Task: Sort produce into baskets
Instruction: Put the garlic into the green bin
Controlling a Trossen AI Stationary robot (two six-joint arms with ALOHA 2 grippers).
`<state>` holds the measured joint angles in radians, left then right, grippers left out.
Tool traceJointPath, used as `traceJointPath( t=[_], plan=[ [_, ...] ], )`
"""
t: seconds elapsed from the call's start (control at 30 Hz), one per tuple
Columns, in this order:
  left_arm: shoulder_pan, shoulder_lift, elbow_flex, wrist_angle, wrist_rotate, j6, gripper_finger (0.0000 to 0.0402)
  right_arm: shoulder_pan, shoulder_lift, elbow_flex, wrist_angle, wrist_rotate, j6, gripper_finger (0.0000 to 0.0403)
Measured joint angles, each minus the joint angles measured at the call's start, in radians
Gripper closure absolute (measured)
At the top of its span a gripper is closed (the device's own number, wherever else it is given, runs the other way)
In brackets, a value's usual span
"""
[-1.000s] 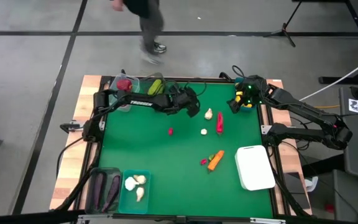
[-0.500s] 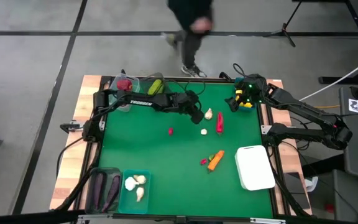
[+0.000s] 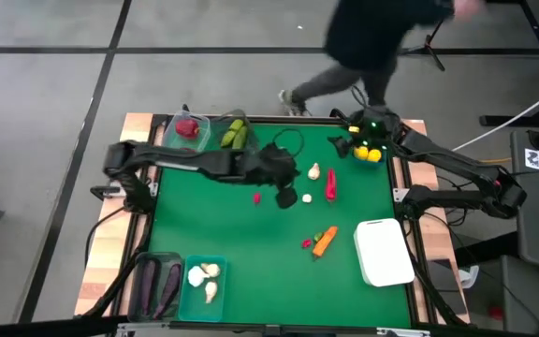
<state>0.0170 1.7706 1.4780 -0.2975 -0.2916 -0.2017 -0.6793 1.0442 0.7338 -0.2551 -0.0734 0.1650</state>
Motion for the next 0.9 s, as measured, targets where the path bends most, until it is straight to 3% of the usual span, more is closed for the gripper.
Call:
traceJointPath(
  t=[0.23,0.37,0.63,0.8,0.9],
  plan=[
    [-0.146,-0.207,0.000,-0.159,-0.325,-0.002,0.0397,0.089,0.227,0.001,0.355,0.032,0.047,0.0052],
    [-0.200,-0.246,0.000,-0.227,-0.411,-0.008,0.0397,0.155,0.380,0.017,0.500,0.119,0.047,0.0052],
    [-0.235,-0.248,0.000,-0.321,-0.473,-0.068,0.0396,0.230,0.695,0.270,0.418,0.220,-0.023,0.0052],
    [-0.233,-0.248,0.000,-0.374,-0.481,-0.109,0.0396,0.251,0.811,0.466,0.252,0.340,-0.047,0.0052],
    [-0.234,-0.247,0.000,-0.399,-0.480,-0.136,0.0396,0.247,0.863,0.552,0.165,0.343,-0.045,0.0052]
  ],
)
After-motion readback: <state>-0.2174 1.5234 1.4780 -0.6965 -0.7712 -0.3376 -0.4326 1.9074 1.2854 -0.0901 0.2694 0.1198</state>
